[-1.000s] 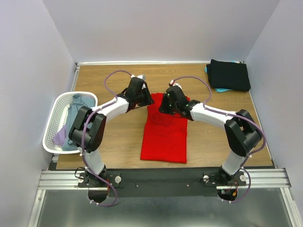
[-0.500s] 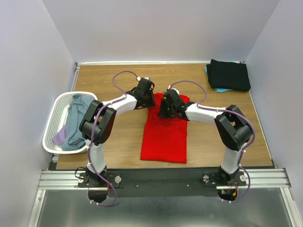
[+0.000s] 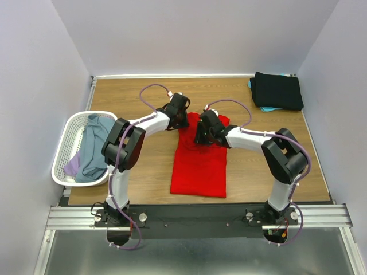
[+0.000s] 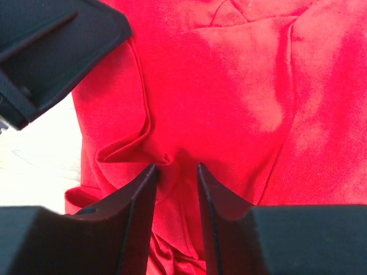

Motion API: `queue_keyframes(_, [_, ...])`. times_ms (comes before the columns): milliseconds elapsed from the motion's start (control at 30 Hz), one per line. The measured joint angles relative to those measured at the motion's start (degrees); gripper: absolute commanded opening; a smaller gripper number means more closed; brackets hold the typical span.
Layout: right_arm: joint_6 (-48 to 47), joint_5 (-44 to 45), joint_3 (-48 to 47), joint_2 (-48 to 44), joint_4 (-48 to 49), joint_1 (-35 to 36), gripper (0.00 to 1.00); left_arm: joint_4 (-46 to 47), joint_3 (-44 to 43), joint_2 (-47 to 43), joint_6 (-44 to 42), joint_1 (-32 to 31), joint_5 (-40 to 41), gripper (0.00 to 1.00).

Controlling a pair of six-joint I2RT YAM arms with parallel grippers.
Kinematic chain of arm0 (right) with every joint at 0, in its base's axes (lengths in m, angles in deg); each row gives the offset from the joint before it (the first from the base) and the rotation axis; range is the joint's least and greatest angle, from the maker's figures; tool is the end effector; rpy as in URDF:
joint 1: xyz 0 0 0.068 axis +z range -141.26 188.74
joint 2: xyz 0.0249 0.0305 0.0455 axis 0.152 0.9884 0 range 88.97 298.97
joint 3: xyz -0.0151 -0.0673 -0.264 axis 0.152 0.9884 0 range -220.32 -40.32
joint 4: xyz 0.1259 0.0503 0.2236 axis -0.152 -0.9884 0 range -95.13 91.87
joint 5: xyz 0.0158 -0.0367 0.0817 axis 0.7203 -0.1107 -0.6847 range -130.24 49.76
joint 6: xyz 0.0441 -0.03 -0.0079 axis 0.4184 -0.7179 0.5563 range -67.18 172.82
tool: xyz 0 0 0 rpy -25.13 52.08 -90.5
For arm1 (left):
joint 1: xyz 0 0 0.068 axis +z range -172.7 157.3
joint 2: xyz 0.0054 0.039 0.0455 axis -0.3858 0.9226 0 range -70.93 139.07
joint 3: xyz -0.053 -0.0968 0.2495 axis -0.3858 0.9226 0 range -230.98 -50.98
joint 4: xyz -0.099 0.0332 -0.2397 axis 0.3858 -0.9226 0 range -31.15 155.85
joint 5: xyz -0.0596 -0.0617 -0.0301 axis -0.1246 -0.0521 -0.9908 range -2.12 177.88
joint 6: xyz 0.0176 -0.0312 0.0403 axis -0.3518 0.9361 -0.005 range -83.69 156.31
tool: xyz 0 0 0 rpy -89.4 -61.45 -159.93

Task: Fold and stack the t-shirts
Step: Fold the tshirt

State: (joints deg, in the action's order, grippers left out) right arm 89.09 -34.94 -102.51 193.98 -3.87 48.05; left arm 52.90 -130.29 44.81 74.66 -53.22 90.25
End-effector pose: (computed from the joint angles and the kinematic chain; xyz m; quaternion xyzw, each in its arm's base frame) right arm 0.2970 0.2391 0.1640 -0.0084 0.9344 0.1824 0.3059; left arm 0.3786 -0.2217 0.1709 -0.0711 0.9350 -0.1803 0.2971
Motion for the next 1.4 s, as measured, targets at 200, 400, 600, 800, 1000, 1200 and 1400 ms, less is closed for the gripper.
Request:
queue_keyframes(200, [0.2,0.0,0.7,-0.7,0.1,0.0,0.4,-0.5,-1.2,0.7,-0.2,-0.2,0.8,0.31])
queue_keyframes(400, [0.2,0.0,1.0,-1.5,0.2,0.0,0.4,-1.1,-1.8,0.8,-0.5,-0.7,1.4,0.21])
queue_keyframes(600, [0.2,0.0,1.0,-1.7,0.2,0.0,0.4,-2.0,-2.6,1.4,-0.8,-1.1,1.9,0.2])
queue_keyframes(800, [0.2,0.0,0.2,-1.7,0.2,0.0,0.4,-2.9,-2.7,2.1,-0.9,-1.2,2.5,0.21])
queue_keyframes(1000, [0.2,0.0,-0.3,-1.5,0.3,0.0,0.34,-3.1,-2.9,2.6,-1.0,-1.3,3.0,0.21])
queue_keyframes(1200, [0.3,0.0,-0.3,-1.0,0.4,0.0,0.33,-3.1,-3.7,3.2,-1.1,-1.6,3.1,0.17])
queue_keyframes(1400, [0.7,0.0,-0.4,-0.4,0.5,0.0,0.34,-3.1,-3.8,3.2,-1.1,-1.8,3.1,0.0])
